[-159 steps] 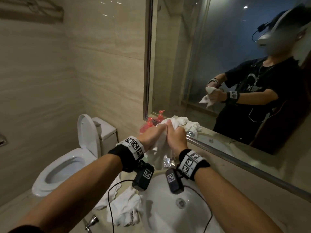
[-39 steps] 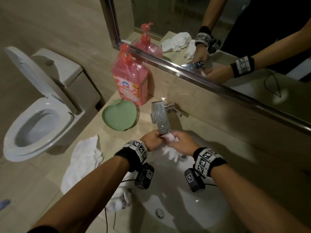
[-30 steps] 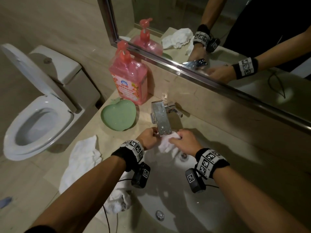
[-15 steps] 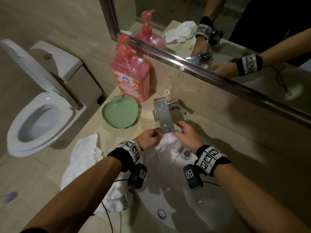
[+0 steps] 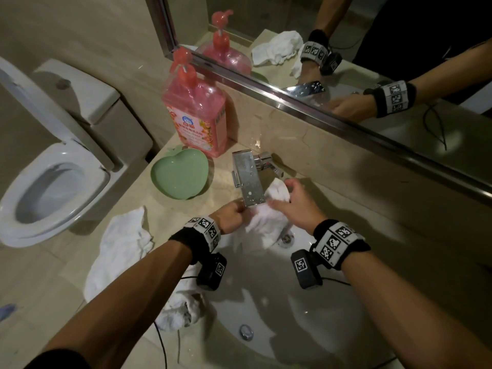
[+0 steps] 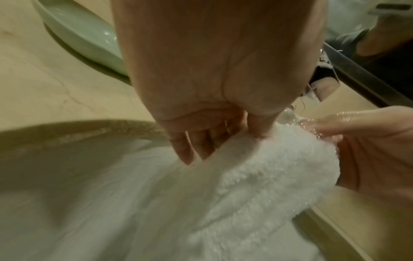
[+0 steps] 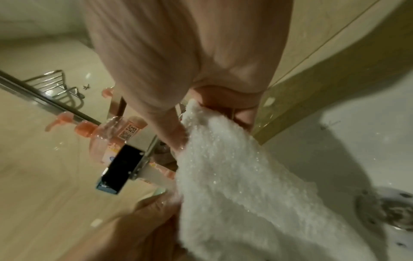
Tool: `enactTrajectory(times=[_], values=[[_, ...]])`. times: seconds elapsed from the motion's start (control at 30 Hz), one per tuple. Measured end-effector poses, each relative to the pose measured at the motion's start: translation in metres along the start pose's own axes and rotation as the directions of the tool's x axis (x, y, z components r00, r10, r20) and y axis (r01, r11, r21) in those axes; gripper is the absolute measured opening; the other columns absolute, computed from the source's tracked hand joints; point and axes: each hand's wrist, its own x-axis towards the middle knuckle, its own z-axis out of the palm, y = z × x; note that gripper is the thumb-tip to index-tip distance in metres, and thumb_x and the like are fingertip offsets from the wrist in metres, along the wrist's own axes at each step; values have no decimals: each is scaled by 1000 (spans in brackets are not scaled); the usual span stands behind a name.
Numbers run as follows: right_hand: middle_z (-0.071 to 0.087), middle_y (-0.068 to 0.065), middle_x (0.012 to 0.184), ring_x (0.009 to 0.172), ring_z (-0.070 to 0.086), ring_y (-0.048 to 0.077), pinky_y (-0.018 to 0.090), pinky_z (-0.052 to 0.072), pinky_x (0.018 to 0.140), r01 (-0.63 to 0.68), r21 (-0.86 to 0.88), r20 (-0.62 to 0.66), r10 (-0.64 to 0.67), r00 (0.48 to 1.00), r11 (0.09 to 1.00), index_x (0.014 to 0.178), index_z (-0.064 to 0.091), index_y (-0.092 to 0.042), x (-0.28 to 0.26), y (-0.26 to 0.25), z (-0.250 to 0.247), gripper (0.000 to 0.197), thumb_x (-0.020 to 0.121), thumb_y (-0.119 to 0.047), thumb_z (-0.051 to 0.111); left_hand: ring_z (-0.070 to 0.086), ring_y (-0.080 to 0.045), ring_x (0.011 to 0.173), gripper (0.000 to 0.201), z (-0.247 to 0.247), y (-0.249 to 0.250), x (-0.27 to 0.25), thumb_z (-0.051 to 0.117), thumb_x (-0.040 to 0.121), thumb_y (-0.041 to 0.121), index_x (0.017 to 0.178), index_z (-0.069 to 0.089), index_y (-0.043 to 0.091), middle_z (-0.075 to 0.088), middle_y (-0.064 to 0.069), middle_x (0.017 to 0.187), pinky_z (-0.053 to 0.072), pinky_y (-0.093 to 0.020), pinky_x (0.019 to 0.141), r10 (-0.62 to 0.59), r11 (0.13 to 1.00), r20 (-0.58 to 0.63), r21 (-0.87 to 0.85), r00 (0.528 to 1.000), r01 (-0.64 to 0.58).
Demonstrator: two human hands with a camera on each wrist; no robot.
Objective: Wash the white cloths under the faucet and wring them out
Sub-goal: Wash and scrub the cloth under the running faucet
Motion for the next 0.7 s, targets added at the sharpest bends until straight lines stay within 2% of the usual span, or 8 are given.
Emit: enactTrajectory(times=[0.13,0.23,0.27,0.33,0.43,0.5,0.6,0.7], values=[[44,-7,150,126,52,15,42,50,102,1,-145,90,12,996,989,151,34,-24,4,6,3,93,75,-33,88,65,-26,76,27,-10,3,-4,53,99,28,122,68,25,73,0,89,58,-33,74,15,996,-82,84,997,-8],[58,-33,116,100,51,-11,28,48,89,71,-265,203,-16,979,962,119,63,-46,7,10,22,39,84,-51,77,65,-22,75,27,-12,7,-10,58,97,38,111,71,20,74,-4,92,56,-35,76,33,997,-122,69,992,-25],[61,-33,91,83,53,-12,20,47,75,95,-300,207,-32,978,949,97,66,-50,6,8,28,11,88,-52,72,63,-20,74,22,-13,6,-10,57,98,32,106,71,16,74,-7,91,55,-37,76,23,998,-142,63,990,-14],[58,-21,72,66,53,-2,16,43,58,83,-271,190,-31,981,959,84,64,-45,7,10,35,11,94,-50,64,57,-16,65,13,-19,0,-10,54,97,16,89,64,15,67,-4,75,51,-38,73,-27,999,-158,12,987,29],[70,3,90,75,62,13,37,57,73,1,-185,186,34,982,983,100,69,-29,9,7,34,19,97,-45,61,57,-16,70,13,-23,-11,-10,56,96,21,85,62,20,63,0,77,50,-35,78,-74,990,-105,111,992,85],[66,12,82,71,57,17,38,53,71,6,-147,152,16,988,989,105,69,-19,8,8,28,24,99,-40,58,60,-18,83,21,-21,-17,-11,53,99,26,109,67,15,69,-5,95,48,-31,85,-88,964,-95,241,992,109],[55,-9,59,55,53,8,26,47,59,27,-87,23,-25,999,996,88,69,-23,6,10,16,32,99,-50,57,60,-18,90,32,-15,-13,-3,45,102,27,126,62,14,69,-10,114,45,-25,84,-54,955,-130,283,990,89],[67,-7,72,66,66,14,33,55,61,45,-23,-27,-45,999,999,95,70,-27,0,11,7,30,91,-56,65,69,-27,92,28,-8,1,6,49,101,22,122,67,22,73,-7,108,57,-39,84,-17,981,-129,191,992,41]])
